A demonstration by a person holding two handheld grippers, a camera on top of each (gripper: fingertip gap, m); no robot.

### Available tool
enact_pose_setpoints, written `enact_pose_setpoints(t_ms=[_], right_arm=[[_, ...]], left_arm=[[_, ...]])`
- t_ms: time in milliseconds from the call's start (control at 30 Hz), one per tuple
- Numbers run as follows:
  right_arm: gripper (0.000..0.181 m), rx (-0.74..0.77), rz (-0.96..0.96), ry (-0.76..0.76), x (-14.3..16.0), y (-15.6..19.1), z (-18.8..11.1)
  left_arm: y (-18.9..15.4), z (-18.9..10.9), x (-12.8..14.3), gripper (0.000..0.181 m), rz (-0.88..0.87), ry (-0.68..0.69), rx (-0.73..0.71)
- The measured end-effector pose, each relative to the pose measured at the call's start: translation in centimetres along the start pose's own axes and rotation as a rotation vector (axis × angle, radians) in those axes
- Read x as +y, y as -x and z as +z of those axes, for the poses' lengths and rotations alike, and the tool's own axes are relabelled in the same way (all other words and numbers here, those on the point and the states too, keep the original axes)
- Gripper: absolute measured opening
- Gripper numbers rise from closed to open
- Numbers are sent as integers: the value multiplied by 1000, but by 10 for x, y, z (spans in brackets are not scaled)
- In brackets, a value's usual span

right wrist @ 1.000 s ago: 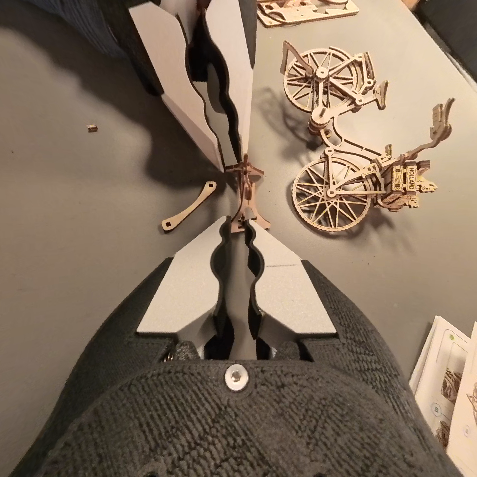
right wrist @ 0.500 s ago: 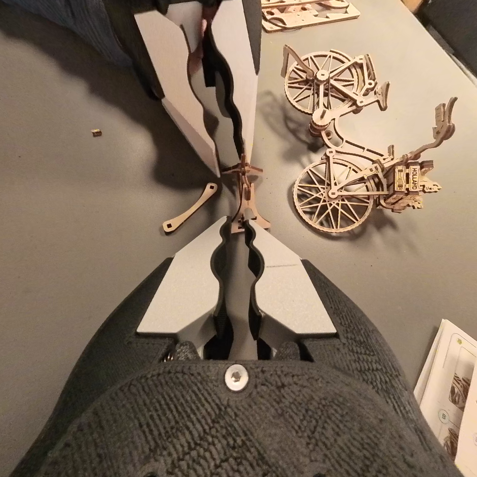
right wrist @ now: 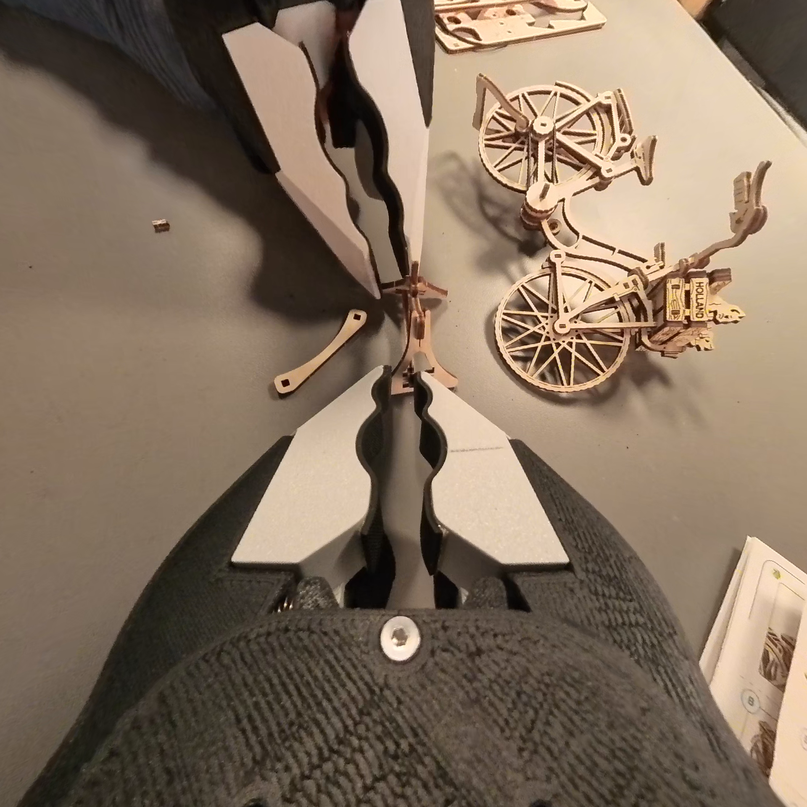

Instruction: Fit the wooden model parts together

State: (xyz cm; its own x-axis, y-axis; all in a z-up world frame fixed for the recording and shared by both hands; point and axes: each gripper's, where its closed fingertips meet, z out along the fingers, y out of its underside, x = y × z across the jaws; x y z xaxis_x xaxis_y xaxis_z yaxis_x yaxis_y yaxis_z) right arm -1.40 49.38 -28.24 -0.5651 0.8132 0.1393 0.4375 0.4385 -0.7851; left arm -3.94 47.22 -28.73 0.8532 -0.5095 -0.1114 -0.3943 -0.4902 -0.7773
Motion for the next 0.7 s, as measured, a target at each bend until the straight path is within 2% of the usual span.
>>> enact_pose_setpoints(t_ms=[167, 567, 700], right_arm=[[7, 14, -19, 7, 0, 0, 0], [5, 51, -78, 27, -1, 0, 0], [6, 29, -38, -1, -2, 1, 1]], left_arm=[[1, 0, -1, 12, 100, -1, -55], [1, 1, -1, 11, 83, -2, -52], [3, 1, -1, 11, 68, -3, -58]])
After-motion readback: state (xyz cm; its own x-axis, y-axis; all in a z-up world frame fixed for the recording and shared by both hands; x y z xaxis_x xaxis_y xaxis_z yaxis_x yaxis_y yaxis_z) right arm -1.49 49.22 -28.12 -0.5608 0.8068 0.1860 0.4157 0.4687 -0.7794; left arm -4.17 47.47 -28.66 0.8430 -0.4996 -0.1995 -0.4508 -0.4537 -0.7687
